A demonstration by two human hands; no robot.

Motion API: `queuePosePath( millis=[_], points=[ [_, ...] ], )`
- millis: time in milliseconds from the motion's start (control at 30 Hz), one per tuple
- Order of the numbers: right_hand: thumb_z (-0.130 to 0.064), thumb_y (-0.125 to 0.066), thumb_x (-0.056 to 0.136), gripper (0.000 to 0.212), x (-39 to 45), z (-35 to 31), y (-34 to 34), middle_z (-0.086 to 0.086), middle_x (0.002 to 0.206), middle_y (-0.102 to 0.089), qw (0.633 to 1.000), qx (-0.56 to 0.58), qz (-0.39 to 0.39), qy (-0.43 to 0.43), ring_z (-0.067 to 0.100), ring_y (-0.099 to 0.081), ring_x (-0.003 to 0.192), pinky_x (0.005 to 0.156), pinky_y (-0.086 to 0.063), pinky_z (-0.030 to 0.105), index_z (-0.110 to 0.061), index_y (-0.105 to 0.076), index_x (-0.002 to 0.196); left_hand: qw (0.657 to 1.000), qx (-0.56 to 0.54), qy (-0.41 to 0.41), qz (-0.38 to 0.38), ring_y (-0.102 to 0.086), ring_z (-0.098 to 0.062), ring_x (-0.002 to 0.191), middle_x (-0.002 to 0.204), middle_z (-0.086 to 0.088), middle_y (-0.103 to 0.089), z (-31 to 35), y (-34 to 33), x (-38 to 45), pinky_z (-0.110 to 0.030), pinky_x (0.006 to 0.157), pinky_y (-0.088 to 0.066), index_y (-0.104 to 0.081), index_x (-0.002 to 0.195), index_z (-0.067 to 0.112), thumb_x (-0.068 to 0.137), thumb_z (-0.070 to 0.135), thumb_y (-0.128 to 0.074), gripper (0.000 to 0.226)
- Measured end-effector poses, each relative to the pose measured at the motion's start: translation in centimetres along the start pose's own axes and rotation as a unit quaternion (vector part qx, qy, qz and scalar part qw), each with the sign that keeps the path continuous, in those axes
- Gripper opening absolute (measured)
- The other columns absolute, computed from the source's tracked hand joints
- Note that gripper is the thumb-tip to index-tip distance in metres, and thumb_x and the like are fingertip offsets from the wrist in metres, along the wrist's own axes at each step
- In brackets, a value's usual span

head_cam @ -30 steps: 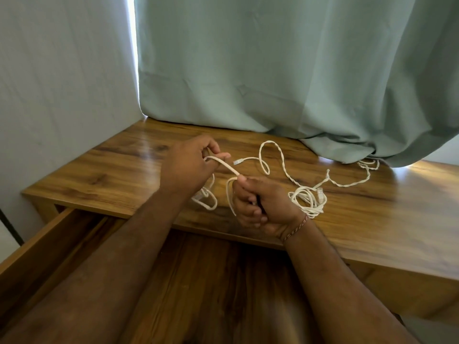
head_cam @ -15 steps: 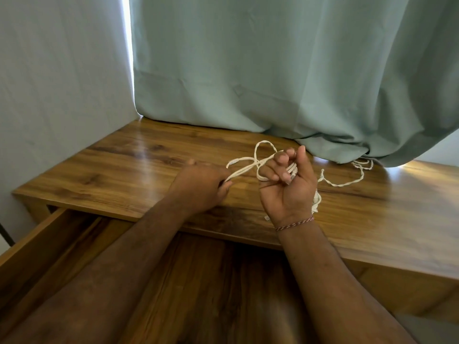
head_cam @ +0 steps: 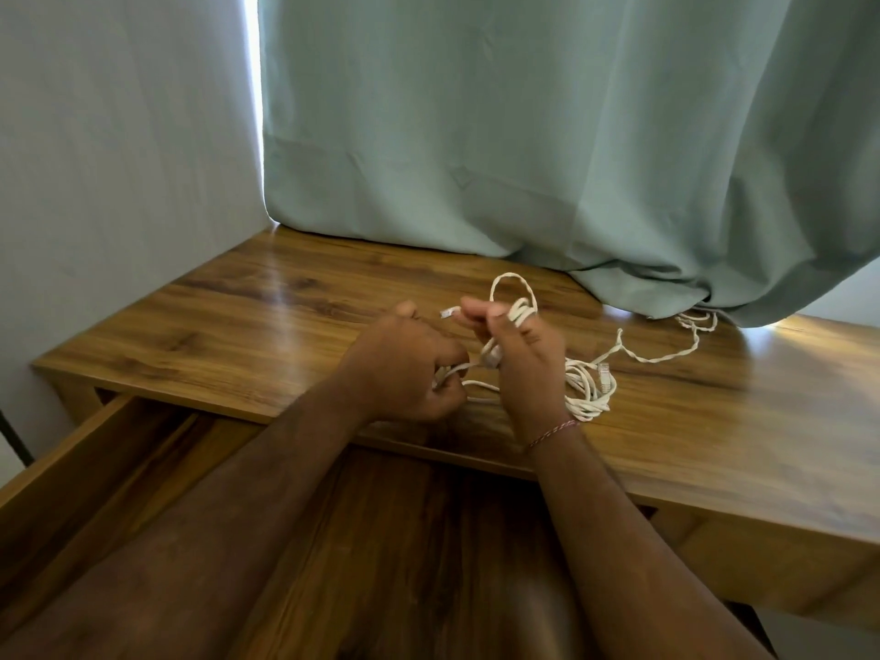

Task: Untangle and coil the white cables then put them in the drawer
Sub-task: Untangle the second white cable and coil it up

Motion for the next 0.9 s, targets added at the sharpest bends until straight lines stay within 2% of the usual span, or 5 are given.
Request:
queuePosePath(
  millis=[133, 300, 400, 567, 900],
  points=[
    [-0.029, -0.058, 0.103, 0.043, -0.9, -1.6, -1.4, -0.012, 0.056, -0.048, 0.946, -0.301, -0.009, 0.121, 0.004, -0.049, 0.053, 0.051, -0.034, 0.018, -0.029, -0.047, 0.062, 1.000, 0.024, -0.015, 0.004, -0.036, -0.017, 0.053, 0.058, 0.006, -0.057, -0.1, 1.1, 0.2, -0.035, 0.073, -0.036, -0.060, 0.066, 0.025, 0.079, 0.033, -0.062, 0.016],
    [-0.034, -0.050, 0.105, 0.038, -0.4, -2.7, -1.2, -0.008, 0.063, -0.043, 0.860, -0.474, 0.002, 0.192, 0.016, -0.045, 0.058, 0.056, -0.031, 0.031, -0.023, -0.043, 0.069, 0.998, 0.058, 0.002, -0.027, -0.059, -0.019, 0.074, 0.075, 0.010, -0.069, -1.0, 1.0, 0.6, -0.045, 0.081, -0.041, -0.071, 0.080, 0.028, 0.087, 0.047, -0.059, 0.024],
    [-0.036, -0.050, 0.105, 0.040, 0.5, -0.9, 0.4, -0.009, 0.066, -0.054, 0.891, -0.440, -0.041, 0.103, 0.018, -0.053, 0.066, 0.063, -0.035, 0.033, -0.017, -0.058, 0.071, 0.997, -0.031, 0.067, -0.033, -0.058, -0.010, 0.081, 0.084, 0.013, -0.069, -2.7, 1.5, 0.9, -0.035, 0.079, -0.034, -0.075, 0.091, 0.034, 0.083, 0.064, -0.065, 0.032],
    [-0.044, -0.048, 0.102, 0.046, 0.6, -0.7, 0.7, -0.007, 0.063, -0.062, 0.929, -0.355, -0.079, 0.072, 0.010, -0.060, 0.067, 0.066, -0.046, 0.036, -0.021, -0.068, 0.068, 0.952, -0.246, 0.172, -0.058, -0.060, -0.002, 0.076, 0.092, 0.008, -0.067, -5.2, 2.5, 0.8, -0.011, 0.066, -0.044, -0.080, 0.099, 0.024, 0.080, 0.029, -0.087, 0.020],
    [-0.041, -0.055, 0.104, 0.044, 1.3, 0.1, 1.1, 0.000, 0.065, -0.063, 0.919, -0.379, -0.092, 0.063, 0.016, -0.058, 0.061, 0.059, -0.042, 0.035, -0.010, -0.063, 0.073, 0.996, -0.007, 0.068, -0.052, -0.059, -0.015, 0.108, 0.110, 0.011, -0.062, -5.8, 2.0, 0.0, -0.033, 0.097, -0.029, -0.069, 0.089, 0.030, 0.085, 0.041, -0.079, 0.016]
  ],
)
Point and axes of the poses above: each hand's wrist, its own x-axis towards the middle knuckle, its own y-axis out of the back of the hand, z = x × y, the point moved 7 cm from there along x, towards the middle knuckle
